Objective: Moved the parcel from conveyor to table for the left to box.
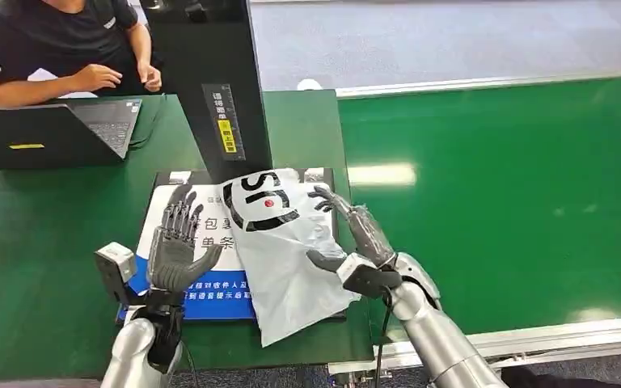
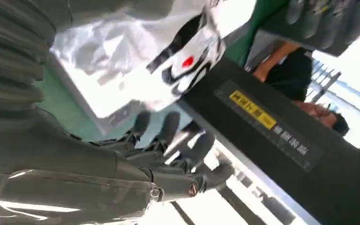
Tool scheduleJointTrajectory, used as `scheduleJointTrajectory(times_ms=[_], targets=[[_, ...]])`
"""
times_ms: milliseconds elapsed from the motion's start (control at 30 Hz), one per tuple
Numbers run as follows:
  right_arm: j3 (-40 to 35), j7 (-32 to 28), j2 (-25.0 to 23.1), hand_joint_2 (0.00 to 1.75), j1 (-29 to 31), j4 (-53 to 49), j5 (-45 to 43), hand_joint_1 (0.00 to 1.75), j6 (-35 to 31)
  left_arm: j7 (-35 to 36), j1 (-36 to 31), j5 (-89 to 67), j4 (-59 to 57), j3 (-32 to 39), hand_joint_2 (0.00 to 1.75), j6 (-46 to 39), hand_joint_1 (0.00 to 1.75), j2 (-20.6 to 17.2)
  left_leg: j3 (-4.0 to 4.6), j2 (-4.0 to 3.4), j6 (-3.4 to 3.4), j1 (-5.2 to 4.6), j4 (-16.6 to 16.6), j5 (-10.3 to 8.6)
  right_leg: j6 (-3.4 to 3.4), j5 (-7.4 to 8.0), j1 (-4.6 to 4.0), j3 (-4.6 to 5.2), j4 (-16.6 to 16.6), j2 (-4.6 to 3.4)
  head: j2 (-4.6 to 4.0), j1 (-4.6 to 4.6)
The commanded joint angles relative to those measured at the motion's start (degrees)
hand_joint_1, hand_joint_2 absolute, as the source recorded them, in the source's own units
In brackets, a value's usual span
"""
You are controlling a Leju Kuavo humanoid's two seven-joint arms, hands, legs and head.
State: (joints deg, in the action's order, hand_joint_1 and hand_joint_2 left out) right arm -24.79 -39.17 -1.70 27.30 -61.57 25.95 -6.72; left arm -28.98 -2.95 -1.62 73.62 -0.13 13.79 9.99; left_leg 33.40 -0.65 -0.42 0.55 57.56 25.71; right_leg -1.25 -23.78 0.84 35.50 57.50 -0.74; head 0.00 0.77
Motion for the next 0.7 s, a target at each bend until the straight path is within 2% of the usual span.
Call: scheduleJointTrajectory(times_ms=[33,200,300,333,367,467,533,700], targets=[[0.37,1.16,0.95,1.75,-0.02,2.66,-3.23,0.0,7.29,-0.45,-2.02,0.26,-5.99,-1.46,1.75,0.71,0.0,-2.29,-0.17,0.12,0.0,-0.02,-0.12,-0.01,0.09,-0.02,0.01,-0.15,-0.06,0.14,0.0,0.0],[3.51,-0.58,1.68,1.75,-3.04,-3.36,-7.08,0.0,9.1,-0.87,-1.49,0.34,-5.65,-0.96,1.75,0.22,0.0,-2.48,-0.09,0.14,-0.01,-0.01,-0.08,-0.01,0.06,-0.03,0.0,-0.1,-0.04,0.15,0.0,0.0],[6.21,-0.83,3.48,1.75,-7.14,-14.41,-8.2,0.0,7.44,-1.03,-1.16,0.41,-5.33,-0.34,1.75,-0.23,0.0,-2.61,-0.03,0.18,0.0,-0.02,-0.05,-0.02,0.05,-0.04,0.01,-0.05,-0.02,0.19,0.0,0.0],[7.69,-0.83,5.35,1.75,-9.81,-22.28,-11.29,0.0,6.97,-1.11,-1.12,0.56,-5.0,0.44,1.75,-0.44,0.0,-2.58,-0.08,0.25,0.0,-0.02,-0.09,-0.01,0.08,-0.07,0.01,-0.11,-0.03,0.27,0.0,-0.02],[8.9,0.43,5.76,1.75,-10.87,-25.4,-11.6,0.0,8.62,-1.13,-1.06,0.66,-4.89,0.78,1.75,-0.16,0.0,-2.59,-0.01,0.24,0.0,-0.02,-0.04,0.0,0.06,-0.07,0.01,-0.05,0.0,0.26,0.0,0.0],[15.6,-0.7,5.54,1.75,-15.29,-35.44,-15.59,0.0,10.85,-0.97,-0.83,0.67,-4.72,1.88,1.75,-0.22,0.0,-2.63,0.05,0.3,0.01,-0.04,-0.02,-0.01,0.04,-0.09,0.03,0.0,0.02,0.31,0.0,0.0],[19.83,-0.44,5.25,1.75,-17.43,-39.47,-17.14,0.0,11.37,-0.86,-0.53,0.75,-4.5,2.48,1.75,-0.09,0.0,-2.68,0.0,0.35,0.03,-0.03,-0.03,0.03,0.06,-0.13,0.03,-0.07,0.01,0.37,0.0,0.0],[27.6,0.77,2.35,1.75,-21.2,-40.19,-15.52,0.0,11.91,-0.59,0.18,-0.8,-3.89,2.83,1.75,0.9,0.0,-2.53,-0.06,0.32,0.02,-0.02,-0.08,0.04,0.05,-0.11,0.02,-0.12,-0.05,0.34,0.0,0.0]])
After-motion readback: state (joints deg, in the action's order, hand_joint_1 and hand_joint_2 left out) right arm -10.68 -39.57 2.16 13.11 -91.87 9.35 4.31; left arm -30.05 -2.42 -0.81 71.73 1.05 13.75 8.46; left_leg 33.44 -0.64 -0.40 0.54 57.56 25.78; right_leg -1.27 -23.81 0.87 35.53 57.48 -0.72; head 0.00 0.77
